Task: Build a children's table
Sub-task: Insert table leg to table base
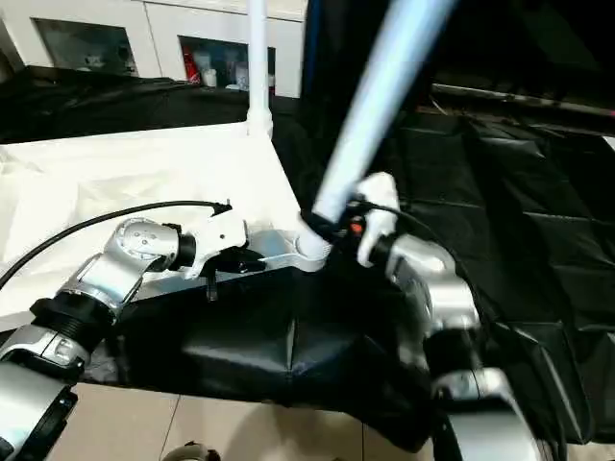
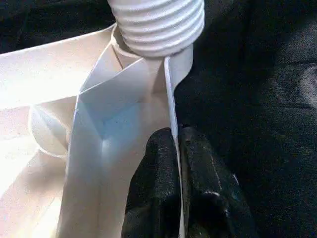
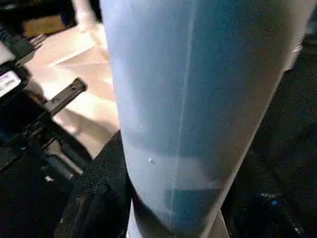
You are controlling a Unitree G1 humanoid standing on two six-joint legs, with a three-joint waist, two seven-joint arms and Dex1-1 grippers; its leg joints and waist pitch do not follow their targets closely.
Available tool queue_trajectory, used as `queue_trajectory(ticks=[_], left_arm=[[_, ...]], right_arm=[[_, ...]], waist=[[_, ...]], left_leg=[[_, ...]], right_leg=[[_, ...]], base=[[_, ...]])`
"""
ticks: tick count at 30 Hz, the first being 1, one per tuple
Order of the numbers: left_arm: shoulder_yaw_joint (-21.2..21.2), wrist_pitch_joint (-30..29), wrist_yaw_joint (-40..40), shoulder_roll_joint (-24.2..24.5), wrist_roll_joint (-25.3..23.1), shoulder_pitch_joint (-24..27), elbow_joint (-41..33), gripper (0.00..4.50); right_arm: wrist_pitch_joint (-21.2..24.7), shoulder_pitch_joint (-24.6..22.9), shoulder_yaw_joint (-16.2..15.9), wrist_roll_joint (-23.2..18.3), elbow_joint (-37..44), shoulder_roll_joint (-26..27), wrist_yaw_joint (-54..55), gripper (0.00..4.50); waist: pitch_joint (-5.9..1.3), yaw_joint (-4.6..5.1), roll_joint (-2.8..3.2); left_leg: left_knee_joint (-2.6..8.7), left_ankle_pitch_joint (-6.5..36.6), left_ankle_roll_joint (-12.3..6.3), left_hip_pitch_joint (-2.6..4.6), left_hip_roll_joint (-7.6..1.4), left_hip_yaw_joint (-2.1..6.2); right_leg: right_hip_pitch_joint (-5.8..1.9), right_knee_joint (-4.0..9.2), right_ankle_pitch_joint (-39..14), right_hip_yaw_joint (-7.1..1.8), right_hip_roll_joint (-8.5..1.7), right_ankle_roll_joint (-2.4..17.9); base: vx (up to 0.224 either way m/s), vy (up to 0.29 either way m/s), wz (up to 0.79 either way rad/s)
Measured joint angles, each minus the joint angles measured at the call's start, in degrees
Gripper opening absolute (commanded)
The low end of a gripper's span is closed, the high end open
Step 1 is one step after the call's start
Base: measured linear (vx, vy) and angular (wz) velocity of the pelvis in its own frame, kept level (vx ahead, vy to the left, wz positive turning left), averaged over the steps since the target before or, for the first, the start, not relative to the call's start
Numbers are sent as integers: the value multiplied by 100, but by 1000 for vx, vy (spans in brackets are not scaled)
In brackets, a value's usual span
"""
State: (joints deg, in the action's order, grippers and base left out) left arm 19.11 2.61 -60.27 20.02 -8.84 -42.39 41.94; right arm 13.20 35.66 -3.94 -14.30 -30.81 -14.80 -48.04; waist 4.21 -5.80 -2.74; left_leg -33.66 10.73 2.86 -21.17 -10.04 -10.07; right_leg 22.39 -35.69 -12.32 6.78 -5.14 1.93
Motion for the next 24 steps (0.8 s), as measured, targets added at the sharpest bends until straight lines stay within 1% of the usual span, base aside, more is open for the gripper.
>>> queue_trajectory(ticks=[2, 7, 11, 16, 19, 24], left_arm=[[34, 11, -18, 25, -15, 1, -25, 0], [92, 22, -116, 96, -35, 7, -105, 0], [95, 22, -127, 127, -50, 23, -145, 0], [108, 21, -128, 133, -90, 26, -173, 0], [114, 21, -128, 131, -93, 26, -173, 0], [107, 7, -128, 129, -97, 26, -174, 0]], right_arm=[[13, 135, -99, 108, -118, -64, -72, 188], [24, 413, -188, 220, -532, -131, -134, 188], [44, 681, -262, 304, -854, -127, -277, 188], [235, 936, -348, 377, -1101, -163, -453, 188], [232, 964, -300, 341, -1202, -154, -483, 188], [271, 926, 8, 123, -1387, -65, -436, 188]], waist=[[6, 1, -19], [0, 3, -56], [-1, 17, -66], [-6, 22, -79], [-12, 18, -89], [-14, 18, -94]], left_leg=[[0, -2, 5, 7, -1, 0], [-1, 12, 30, 9, -2, -3], [-2, 5, 21, 10, -2, -5], [-2, 0, 15, 10, -3, -5], [-3, -5, 6, 10, -3, -5], [-5, -6, 7, 10, -4, -5]], right_leg=[[-8, -1, 0, 0, 0, 0], [-12, -1, 0, 0, -2, 0], [-11, -5, 0, 0, -2, 0], [-11, -8, 0, 0, -2, 0], [-11, -8, 0, 0, -2, 0], [-11, -13, 0, 0, -2, 0]], base=[[0, 0, 0], [0, 0, 0], [0, 0, 0], [0, 0, 0], [0, 0, 0], [0, 0, 0]])
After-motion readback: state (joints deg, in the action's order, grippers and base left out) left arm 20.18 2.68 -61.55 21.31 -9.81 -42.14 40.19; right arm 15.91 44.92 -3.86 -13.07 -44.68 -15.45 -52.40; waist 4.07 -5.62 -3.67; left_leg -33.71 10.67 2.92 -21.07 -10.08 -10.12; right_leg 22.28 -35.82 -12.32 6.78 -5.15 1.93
